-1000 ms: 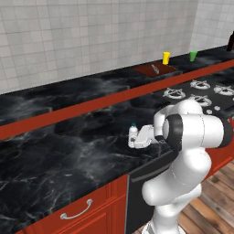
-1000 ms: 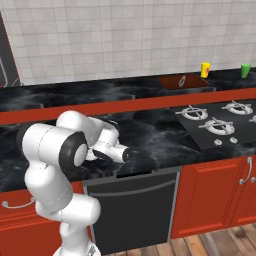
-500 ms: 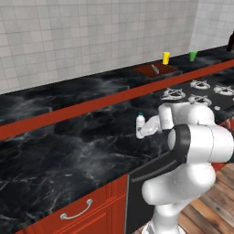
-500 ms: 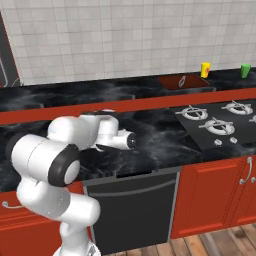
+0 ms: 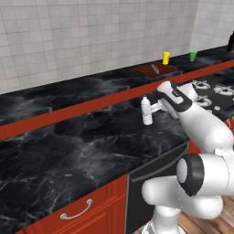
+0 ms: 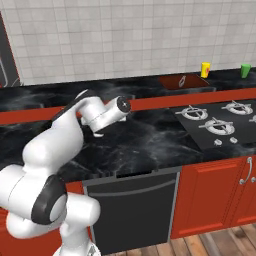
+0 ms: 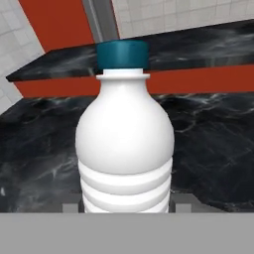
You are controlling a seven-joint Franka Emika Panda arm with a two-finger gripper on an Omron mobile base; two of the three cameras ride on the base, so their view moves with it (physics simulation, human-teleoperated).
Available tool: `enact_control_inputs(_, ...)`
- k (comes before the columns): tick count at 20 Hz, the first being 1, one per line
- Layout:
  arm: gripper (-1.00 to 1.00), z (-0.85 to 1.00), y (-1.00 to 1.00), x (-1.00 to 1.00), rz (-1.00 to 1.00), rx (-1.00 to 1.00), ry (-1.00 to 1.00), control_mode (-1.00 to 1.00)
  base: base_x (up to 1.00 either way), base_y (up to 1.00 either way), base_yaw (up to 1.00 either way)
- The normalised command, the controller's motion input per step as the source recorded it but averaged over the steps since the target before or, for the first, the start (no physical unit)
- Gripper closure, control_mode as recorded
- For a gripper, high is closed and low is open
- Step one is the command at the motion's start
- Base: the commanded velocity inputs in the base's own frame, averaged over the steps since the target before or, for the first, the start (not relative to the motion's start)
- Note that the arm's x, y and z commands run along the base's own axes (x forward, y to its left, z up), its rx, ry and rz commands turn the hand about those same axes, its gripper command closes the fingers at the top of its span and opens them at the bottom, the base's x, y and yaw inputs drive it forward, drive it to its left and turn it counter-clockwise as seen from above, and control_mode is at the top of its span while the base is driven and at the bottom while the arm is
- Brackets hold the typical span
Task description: Place the drinks on the dining counter in a tight cluster.
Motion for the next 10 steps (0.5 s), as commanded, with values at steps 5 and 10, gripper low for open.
enact_control_inputs(5, 1.0, 0.66, -0.06, -0.95, -0.01, 0.0, -0.01, -1.0, 0.0, 0.0, 0.0)
enact_control_inputs(10, 1.0, 0.21, -0.01, -0.35, -0.01, -0.01, 0.0, -1.0, 0.0, 0.0, 0.0)
